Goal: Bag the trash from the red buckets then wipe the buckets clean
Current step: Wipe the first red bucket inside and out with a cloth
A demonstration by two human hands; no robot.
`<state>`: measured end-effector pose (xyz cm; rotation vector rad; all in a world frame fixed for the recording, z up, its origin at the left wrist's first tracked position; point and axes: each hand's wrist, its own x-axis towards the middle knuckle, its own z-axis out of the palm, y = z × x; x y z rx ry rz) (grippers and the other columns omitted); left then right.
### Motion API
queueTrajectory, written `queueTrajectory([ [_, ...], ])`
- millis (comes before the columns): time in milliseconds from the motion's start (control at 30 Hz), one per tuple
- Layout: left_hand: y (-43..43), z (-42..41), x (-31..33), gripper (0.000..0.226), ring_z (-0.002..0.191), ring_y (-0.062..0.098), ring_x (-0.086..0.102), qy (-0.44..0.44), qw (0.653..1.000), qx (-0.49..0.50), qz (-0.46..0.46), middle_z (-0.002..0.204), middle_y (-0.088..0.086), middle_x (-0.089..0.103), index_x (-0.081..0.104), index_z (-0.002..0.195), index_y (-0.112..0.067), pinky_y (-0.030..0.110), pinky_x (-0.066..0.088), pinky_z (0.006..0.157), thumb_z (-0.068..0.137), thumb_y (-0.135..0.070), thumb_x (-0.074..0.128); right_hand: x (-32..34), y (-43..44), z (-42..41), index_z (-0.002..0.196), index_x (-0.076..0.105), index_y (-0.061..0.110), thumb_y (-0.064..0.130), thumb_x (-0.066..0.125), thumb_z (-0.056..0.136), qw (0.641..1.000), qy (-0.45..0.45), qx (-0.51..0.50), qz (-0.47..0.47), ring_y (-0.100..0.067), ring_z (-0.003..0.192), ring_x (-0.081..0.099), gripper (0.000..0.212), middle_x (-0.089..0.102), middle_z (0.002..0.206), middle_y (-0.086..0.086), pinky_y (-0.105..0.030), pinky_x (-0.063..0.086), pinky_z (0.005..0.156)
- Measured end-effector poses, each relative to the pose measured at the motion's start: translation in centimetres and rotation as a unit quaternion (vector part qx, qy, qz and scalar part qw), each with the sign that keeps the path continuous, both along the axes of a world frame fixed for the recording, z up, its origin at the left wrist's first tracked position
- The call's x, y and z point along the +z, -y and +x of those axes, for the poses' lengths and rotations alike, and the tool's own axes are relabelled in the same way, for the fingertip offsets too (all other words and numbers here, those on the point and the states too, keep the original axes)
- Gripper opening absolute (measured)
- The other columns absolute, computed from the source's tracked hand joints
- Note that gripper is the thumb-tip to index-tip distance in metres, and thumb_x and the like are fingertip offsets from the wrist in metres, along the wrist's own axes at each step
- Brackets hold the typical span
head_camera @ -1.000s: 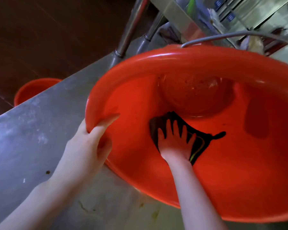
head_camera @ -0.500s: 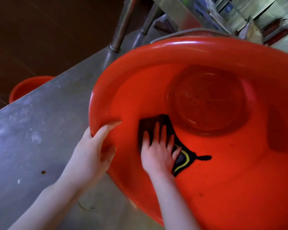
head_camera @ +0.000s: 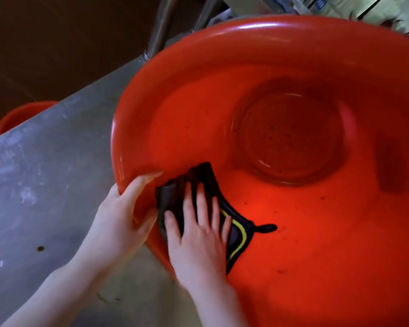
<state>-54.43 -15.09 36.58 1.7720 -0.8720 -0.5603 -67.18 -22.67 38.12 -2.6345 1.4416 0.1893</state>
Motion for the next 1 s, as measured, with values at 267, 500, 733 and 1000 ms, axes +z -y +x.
queueTrajectory([
  [267, 0.0, -0.2, 0.1, 0.072, 0.073, 0.006, 0.056, 0.028, 0.999, -0.018, -0.004, 0.109, -0.007, 0.049, 0.045, 0.136, -0.048, 0.026, 0.048, 0.071, 0.081, -0.011, 0.073, 1.2, 13.4, -1.5, 0.155, -0.002, 0.03, 0.062, 0.016, 0.097, 0.961, -0.154, -0.231, 0.011, -0.031, 0.15, -0.002, 0.069, -0.002, 0.164, 0.001, -0.056, -0.005, 0.118],
  [500, 1.1, -1.3, 0.4, 0.069, 0.079, 0.014, 0.054, 0.016, 1.0, 0.011, -0.003, 0.108, -0.004, 0.046, 0.047, 0.134, -0.046, 0.029, 0.047, 0.072, 0.082, -0.006, 0.071, 1.3, 10.8, -2.1, 0.154, -0.004, 0.034, 0.062, 0.018, 0.096, 0.976, -0.143, -0.162, 0.029, -0.029, 0.15, -0.003, 0.068, -0.005, 0.164, 0.006, -0.06, -0.005, 0.116],
  [733, 1.0, -0.9, 0.1, 0.07, 0.084, 0.018, 0.058, 0.022, 1.0, 0.006, 0.01, 0.107, -0.002, 0.052, 0.049, 0.131, -0.042, 0.029, 0.048, 0.072, 0.079, -0.002, 0.072, 0.1, 1.2, -0.9, 0.149, -0.013, 0.044, 0.077, 0.002, 0.083, 0.999, -0.043, -0.022, 0.018, -0.018, 0.15, -0.009, 0.076, -0.014, 0.161, 0.016, -0.054, -0.004, 0.118],
  [1000, 0.5, -0.3, 0.4, 0.071, 0.079, 0.0, 0.056, 0.026, 0.999, -0.031, 0.024, 0.104, -0.019, 0.046, 0.041, 0.13, -0.058, 0.006, 0.044, 0.067, 0.084, -0.013, 0.071, -1.0, 11.4, 3.7, 0.154, 0.002, 0.037, 0.064, 0.017, 0.096, 0.969, 0.029, -0.242, 0.031, -0.027, 0.15, 0.002, 0.065, 0.001, 0.164, 0.006, -0.06, -0.002, 0.116],
])
